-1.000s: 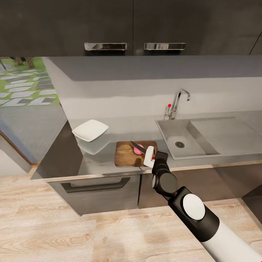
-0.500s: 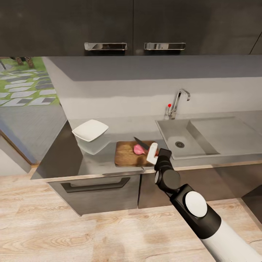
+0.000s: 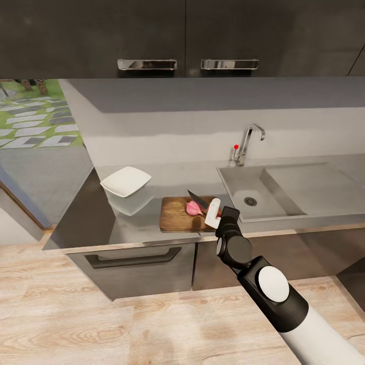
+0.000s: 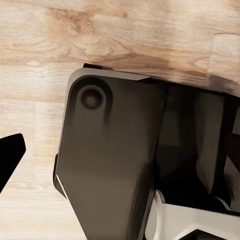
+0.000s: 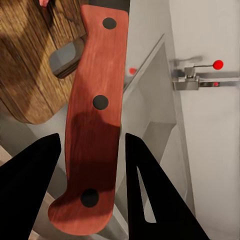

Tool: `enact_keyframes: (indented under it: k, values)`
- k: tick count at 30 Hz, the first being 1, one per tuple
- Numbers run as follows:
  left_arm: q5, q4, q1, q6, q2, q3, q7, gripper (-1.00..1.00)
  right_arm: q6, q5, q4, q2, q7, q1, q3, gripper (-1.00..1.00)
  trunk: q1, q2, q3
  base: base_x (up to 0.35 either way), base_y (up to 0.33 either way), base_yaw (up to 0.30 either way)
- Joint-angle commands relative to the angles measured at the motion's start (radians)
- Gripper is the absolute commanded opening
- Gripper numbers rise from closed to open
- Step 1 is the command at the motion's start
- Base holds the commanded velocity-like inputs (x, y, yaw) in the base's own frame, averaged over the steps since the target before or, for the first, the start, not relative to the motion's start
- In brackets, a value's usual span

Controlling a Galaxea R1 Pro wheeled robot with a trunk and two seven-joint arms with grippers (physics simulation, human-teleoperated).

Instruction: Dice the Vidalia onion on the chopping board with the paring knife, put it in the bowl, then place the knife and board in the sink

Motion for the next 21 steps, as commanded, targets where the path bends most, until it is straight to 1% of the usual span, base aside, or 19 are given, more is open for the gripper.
enact_keyframes:
  k: [1, 10, 12, 16, 21]
  values:
    - [0.010, -0.001, 0.000, 0.000, 0.001, -0.002, -0.001, 1.00, 0.004, 0.010, -0.001, -0.001, 0.012, -0.001, 0.003, -1.00, 0.000, -0.001, -0.001, 0.000, 0.000, 0.000]
    - [0.010, -0.001, 0.000, 0.000, 0.001, -0.003, -0.001, 1.00, 0.002, 0.010, 0.000, -0.001, 0.012, -0.001, 0.004, -1.00, 0.000, -0.001, -0.001, 0.000, 0.000, 0.000]
    - [0.007, -0.011, 0.004, 0.006, 0.009, -0.007, -0.005, 1.00, 0.003, 0.022, 0.003, 0.011, -0.001, 0.000, 0.011, -1.00, 0.000, -0.001, -0.001, 0.000, 0.000, 0.000]
    - [0.008, -0.004, 0.005, 0.005, 0.009, -0.006, -0.006, 1.00, 0.003, 0.026, 0.002, 0.033, -0.003, 0.000, 0.011, -1.00, 0.000, -0.001, -0.001, 0.000, 0.000, 0.000]
    - [0.007, 0.024, 0.004, 0.001, 0.007, -0.001, -0.007, 1.00, 0.001, 0.058, 0.002, 0.059, -0.037, 0.000, 0.010, -1.00, 0.000, -0.001, -0.001, 0.000, 0.000, 0.000]
